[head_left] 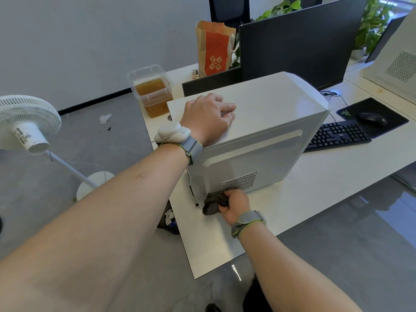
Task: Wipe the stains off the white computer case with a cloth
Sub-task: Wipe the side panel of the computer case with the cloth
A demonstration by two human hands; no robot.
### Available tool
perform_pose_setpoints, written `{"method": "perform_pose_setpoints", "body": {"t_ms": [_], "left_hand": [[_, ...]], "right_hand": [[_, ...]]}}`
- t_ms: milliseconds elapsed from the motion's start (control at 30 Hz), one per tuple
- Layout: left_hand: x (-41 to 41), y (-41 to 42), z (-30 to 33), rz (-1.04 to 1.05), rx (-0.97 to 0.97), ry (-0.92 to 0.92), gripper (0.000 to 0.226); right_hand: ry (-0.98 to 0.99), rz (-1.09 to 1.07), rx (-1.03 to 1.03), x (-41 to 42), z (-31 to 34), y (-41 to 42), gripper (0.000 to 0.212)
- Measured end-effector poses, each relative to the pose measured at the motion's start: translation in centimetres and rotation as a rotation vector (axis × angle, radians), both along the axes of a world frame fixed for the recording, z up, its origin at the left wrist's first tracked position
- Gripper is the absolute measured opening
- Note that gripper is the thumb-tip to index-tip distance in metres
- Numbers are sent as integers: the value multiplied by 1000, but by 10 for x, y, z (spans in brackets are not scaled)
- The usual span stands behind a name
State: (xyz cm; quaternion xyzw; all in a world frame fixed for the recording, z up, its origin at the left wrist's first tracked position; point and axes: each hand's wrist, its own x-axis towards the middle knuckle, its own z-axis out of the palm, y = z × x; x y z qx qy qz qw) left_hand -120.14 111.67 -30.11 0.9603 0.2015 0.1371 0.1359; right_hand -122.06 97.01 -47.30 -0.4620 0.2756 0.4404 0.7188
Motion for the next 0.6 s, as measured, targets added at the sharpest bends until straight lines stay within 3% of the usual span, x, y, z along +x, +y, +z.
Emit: {"method": "perform_pose_setpoints", "body": {"t_ms": [100,200,300,367,500,533,600], "left_hand": [[1,1,0,5,7,4,38],[2,0,0,11,9,1,38],[2,0,0,16,1,5,38],[1,-1,0,17,1,4,38],[1,-1,1,18,6,4,38],[1,-2,1,15,6,7,38],[0,-2,2,11,10,5,38]], "right_hand": [[-119,-113,-18,19,57,-14,29],[-194,-246,92,29,100,-23,31],[-310,-318,223,29,120,-18,25],[-477,-320,190,22,115,-11,16],[-961,-142,-125,-7,78,2,6],[-1029,-62,-154,-18,68,5,8],[-983,99,-184,-30,40,8,12]]}}
